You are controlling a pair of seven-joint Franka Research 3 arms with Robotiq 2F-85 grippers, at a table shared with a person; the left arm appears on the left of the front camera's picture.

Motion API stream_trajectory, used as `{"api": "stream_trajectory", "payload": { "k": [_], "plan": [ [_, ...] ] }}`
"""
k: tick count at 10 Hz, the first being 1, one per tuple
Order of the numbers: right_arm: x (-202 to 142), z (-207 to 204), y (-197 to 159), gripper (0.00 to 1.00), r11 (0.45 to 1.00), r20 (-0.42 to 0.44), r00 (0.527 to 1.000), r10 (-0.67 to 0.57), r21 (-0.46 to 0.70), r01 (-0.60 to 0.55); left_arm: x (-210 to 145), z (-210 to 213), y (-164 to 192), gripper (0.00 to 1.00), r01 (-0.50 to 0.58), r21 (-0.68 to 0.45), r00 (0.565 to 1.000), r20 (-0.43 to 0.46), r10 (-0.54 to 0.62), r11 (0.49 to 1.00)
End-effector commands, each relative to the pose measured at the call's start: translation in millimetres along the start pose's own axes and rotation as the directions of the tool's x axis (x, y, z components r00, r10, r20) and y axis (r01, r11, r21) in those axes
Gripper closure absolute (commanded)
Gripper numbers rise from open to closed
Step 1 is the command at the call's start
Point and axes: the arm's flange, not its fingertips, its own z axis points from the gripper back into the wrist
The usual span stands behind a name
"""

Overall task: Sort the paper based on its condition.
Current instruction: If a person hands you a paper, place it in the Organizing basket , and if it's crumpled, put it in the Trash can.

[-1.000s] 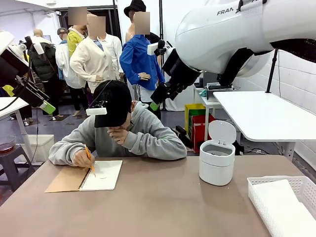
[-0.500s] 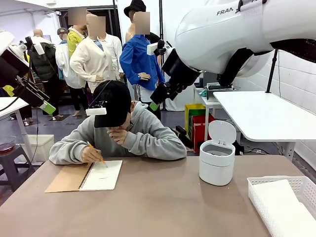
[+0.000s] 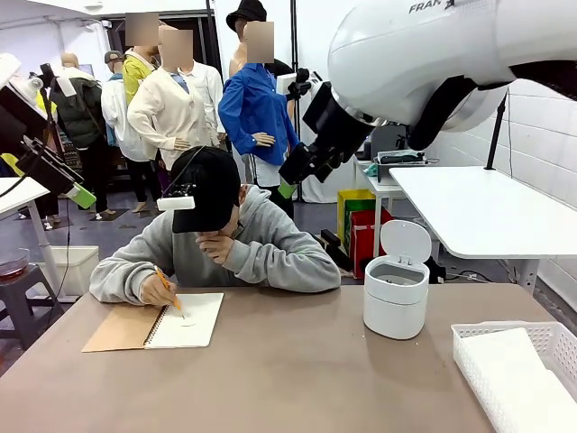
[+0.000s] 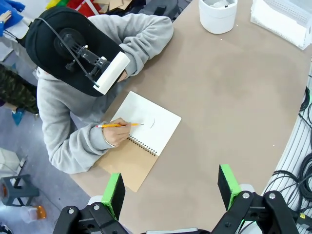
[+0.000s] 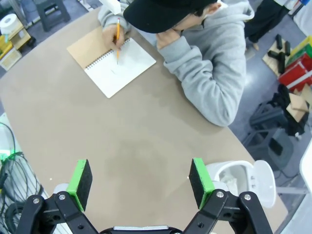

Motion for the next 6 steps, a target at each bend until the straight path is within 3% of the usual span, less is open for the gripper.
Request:
{"api": "stream_trajectory", "payload": {
  "k": [1,5,6],
  "plan": [
    [-3.4,11.5,-2.4,0.00,1.000,0.015,1.000,-0.009,0.012,0.009,-5.9,3.7,-3.2,0.00,-0.034,0.019,0.999,-0.003,0.034,0.999],
    [1.4,11.6,-9.1,0.00,0.999,-0.003,1.000,0.006,0.037,-0.006,-11.9,4.4,-0.3,0.00,-0.032,0.007,0.999,0.018,0.032,0.999],
    [-0.2,14.2,-3.6,0.00,1.000,0.016,1.000,-0.004,-0.009,0.005,-4.8,5.7,0.6,0.00,-0.028,0.005,1.000,0.012,0.028,1.000]
  ]
}}
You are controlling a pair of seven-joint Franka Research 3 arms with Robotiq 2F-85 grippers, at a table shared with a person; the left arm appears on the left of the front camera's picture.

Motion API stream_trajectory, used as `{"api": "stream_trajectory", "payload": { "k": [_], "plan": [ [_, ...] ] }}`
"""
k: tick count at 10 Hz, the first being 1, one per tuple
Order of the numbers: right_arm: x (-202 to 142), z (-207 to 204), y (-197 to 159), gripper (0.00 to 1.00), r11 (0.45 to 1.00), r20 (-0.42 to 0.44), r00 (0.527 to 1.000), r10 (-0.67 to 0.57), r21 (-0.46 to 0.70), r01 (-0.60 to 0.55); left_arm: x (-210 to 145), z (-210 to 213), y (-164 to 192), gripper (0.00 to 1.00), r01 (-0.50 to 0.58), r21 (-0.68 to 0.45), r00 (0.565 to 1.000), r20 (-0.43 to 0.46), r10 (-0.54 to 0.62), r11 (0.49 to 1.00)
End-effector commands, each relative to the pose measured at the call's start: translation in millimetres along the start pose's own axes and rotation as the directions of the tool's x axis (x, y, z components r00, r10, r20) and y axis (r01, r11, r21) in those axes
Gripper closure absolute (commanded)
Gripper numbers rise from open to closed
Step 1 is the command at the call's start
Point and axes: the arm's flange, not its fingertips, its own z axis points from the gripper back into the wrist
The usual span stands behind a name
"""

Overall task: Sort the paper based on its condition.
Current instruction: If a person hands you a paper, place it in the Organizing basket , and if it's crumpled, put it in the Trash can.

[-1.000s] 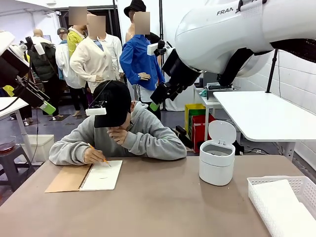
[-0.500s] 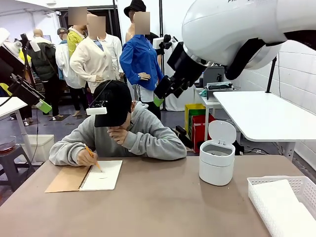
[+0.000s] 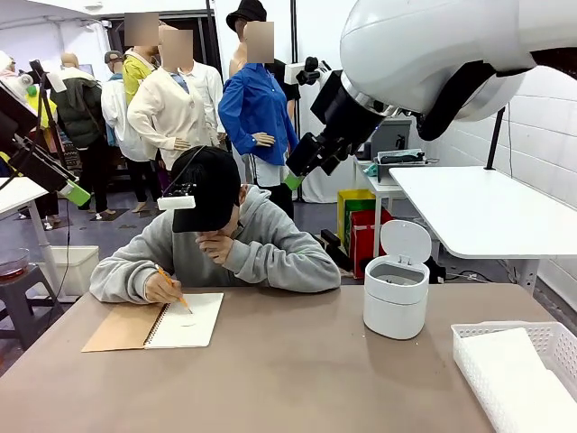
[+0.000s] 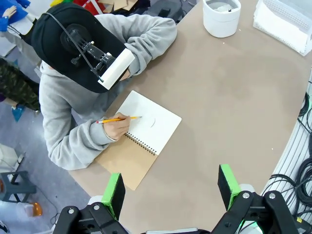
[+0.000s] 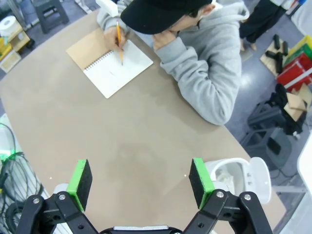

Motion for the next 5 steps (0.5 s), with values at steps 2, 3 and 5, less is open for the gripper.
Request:
{"api": "stream_trajectory", "payload": {
  "k": [2,3,5],
  "plan": [
    [0.7,2.2,0.2,0.00,1.000,0.008,1.000,-0.001,-0.003,0.001,1.1,0.1,-0.5,0.00,0.002,0.001,1.000,-0.001,-0.002,1.000],
    [0.7,2.2,0.2,0.00,1.000,0.008,1.000,-0.001,-0.003,0.001,1.1,0.1,-0.5,0.00,0.002,0.001,1.000,-0.001,-0.002,1.000],
    [0.7,2.2,0.2,0.00,1.000,0.008,1.000,-0.001,-0.003,0.001,1.1,0.1,-0.5,0.00,0.002,0.001,1.000,-0.001,-0.002,1.000]
  ]
}}
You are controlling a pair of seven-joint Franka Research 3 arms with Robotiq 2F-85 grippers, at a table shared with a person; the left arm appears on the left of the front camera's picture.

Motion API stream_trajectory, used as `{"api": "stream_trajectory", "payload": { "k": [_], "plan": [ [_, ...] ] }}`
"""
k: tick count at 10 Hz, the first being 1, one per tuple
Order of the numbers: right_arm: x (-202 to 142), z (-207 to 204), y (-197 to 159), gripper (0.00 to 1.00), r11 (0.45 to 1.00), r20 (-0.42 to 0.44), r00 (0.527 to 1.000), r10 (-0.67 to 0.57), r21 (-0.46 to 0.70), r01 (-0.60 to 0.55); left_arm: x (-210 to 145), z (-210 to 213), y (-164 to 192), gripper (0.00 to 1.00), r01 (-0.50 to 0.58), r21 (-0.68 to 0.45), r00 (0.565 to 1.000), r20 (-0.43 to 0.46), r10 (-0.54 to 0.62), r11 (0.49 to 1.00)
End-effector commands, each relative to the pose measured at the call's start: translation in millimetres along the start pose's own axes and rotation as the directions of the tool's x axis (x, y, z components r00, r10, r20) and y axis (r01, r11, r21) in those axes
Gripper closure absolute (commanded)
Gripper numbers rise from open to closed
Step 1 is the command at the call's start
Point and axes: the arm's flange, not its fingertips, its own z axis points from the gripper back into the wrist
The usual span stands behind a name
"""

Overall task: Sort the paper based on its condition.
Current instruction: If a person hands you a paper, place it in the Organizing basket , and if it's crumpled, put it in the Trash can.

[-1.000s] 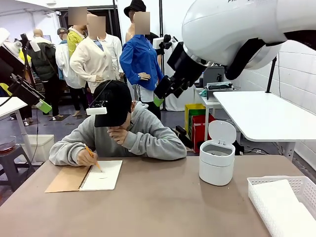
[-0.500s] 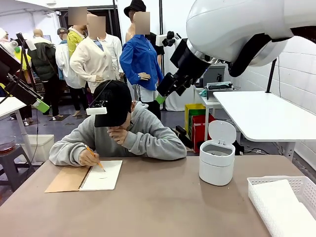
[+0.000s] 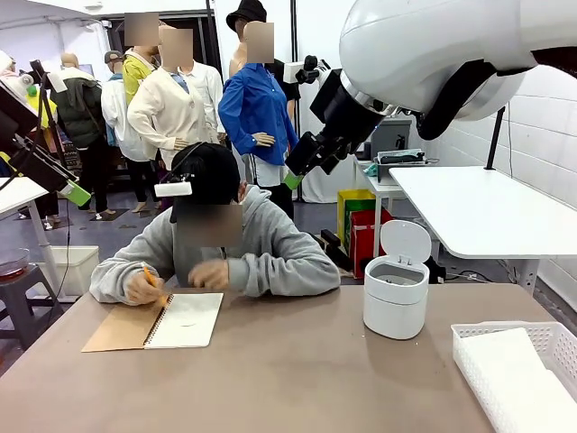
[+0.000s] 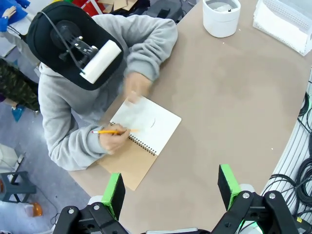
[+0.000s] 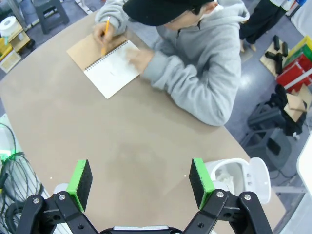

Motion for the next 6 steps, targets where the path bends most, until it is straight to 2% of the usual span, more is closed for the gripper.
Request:
{"api": "stream_trajectory", "payload": {
  "k": [1,6],
  "plan": [
    [0.3,1.0,-1.1,0.00,1.000,0.006,1.000,-0.003,-0.003,0.003,0.8,0.2,-0.1,0.00,0.001,0.001,1.000,0.000,-0.001,1.000],
    [0.3,1.0,-1.1,0.00,1.000,0.006,1.000,-0.003,-0.003,0.003,0.8,0.2,-0.1,0.00,0.001,0.001,1.000,0.000,-0.001,1.000]
  ]
}}
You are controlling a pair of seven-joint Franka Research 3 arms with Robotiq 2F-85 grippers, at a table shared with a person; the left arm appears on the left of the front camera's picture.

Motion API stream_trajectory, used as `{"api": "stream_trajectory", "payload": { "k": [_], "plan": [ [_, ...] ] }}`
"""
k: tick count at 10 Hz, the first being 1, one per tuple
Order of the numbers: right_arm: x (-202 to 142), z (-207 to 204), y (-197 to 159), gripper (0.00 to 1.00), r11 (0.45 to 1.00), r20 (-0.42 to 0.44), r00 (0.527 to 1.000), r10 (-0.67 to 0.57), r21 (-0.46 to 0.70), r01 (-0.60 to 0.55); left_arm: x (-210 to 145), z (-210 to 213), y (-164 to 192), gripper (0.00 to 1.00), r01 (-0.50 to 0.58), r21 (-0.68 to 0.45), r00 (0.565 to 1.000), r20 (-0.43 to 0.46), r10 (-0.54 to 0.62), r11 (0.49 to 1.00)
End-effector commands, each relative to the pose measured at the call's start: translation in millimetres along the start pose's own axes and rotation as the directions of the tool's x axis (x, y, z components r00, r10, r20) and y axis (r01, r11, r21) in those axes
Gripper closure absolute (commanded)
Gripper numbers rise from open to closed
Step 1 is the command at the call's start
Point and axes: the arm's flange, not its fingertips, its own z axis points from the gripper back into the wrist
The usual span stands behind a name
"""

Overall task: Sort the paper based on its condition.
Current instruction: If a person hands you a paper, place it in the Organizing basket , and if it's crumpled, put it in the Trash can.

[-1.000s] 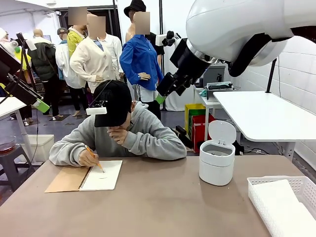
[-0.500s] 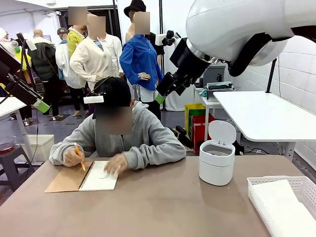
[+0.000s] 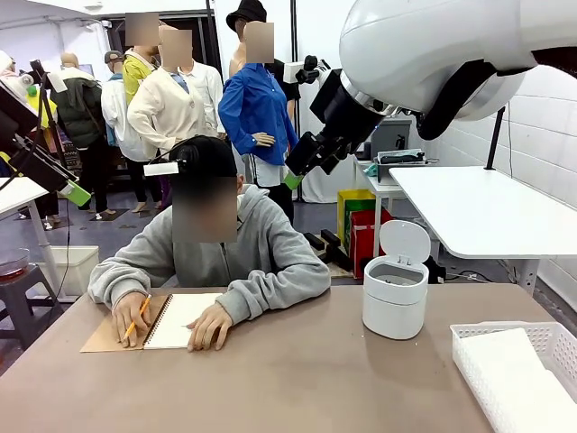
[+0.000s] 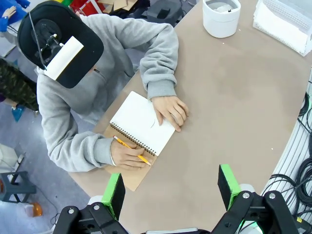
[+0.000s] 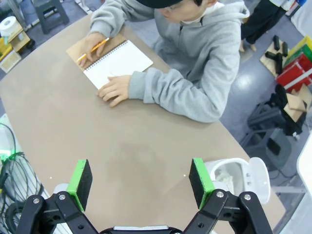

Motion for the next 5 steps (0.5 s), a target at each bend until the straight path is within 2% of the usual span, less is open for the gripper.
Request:
{"api": "stream_trajectory", "payload": {
  "k": [1,5],
  "plan": [
    [0.3,1.0,-1.1,0.00,1.000,0.005,1.000,-0.003,-0.003,0.003,0.8,0.2,-0.1,0.00,0.001,0.001,1.000,0.000,-0.001,1.000],
    [0.3,1.0,-1.1,0.00,1.000,0.005,1.000,-0.003,-0.003,0.003,0.8,0.2,-0.1,0.00,0.001,0.001,1.000,0.000,-0.001,1.000]
  ]
}}
